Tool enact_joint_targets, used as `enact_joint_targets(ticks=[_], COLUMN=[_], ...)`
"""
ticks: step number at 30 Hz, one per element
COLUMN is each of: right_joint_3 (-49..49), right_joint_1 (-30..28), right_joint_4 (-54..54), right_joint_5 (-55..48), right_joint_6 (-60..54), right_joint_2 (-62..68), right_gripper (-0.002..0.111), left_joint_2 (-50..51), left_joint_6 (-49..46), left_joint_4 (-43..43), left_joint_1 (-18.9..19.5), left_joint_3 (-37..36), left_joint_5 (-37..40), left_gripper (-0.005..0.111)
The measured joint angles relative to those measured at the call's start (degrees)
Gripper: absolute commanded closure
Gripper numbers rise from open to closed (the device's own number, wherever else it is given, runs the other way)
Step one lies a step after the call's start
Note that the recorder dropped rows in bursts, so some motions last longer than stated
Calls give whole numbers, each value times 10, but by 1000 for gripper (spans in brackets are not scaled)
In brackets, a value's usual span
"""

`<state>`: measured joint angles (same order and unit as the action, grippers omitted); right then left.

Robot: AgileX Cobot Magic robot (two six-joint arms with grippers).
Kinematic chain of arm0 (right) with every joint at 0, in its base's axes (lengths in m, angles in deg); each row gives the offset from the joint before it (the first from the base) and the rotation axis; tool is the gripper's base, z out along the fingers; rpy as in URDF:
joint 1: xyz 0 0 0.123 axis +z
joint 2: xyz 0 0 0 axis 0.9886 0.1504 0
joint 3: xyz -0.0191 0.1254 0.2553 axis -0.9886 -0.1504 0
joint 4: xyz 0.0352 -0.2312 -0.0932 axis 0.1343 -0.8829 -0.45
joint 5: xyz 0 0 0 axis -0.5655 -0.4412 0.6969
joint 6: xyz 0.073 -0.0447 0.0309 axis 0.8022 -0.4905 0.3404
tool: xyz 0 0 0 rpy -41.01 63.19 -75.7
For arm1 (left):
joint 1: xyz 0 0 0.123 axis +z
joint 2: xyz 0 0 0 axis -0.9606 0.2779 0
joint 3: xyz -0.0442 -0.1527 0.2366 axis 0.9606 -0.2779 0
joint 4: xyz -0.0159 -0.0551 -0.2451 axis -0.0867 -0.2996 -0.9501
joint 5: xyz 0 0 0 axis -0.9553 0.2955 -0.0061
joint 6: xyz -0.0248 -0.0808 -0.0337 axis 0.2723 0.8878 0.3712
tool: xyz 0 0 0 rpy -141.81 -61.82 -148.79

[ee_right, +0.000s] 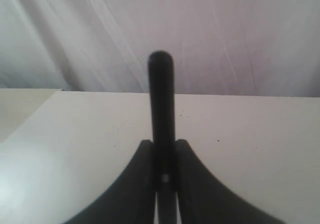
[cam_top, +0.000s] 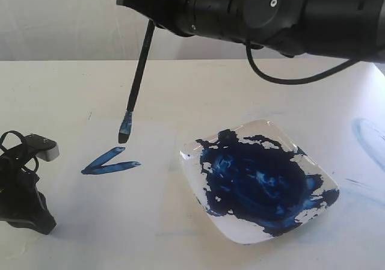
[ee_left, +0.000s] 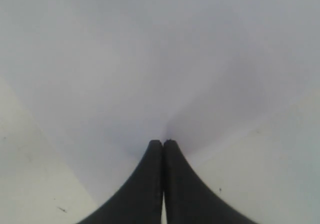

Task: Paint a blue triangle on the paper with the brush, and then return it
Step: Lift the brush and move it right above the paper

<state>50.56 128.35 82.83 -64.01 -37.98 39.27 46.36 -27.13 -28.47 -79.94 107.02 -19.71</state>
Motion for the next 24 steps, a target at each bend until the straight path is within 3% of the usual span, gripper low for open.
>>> enact_joint_targets(ticks=[9, 17, 24], right_joint_3=[0, 0, 0], right_joint_1=[21, 81, 108], right_joint_4=[55, 390, 465], right_joint_5=[132, 292, 334], right_joint_6=[-3, -318, -356], right_joint_2=[48, 59, 63], right_gripper=[108, 108, 108], left_joint_2=[0, 0, 0], left_joint_6=[0, 0, 0], left_joint_4=[0, 0, 0], left_joint_1=[0, 0, 0], left_joint_3=[0, 0, 0], left_joint_5=[3, 4, 4], left_gripper=[107, 107, 107])
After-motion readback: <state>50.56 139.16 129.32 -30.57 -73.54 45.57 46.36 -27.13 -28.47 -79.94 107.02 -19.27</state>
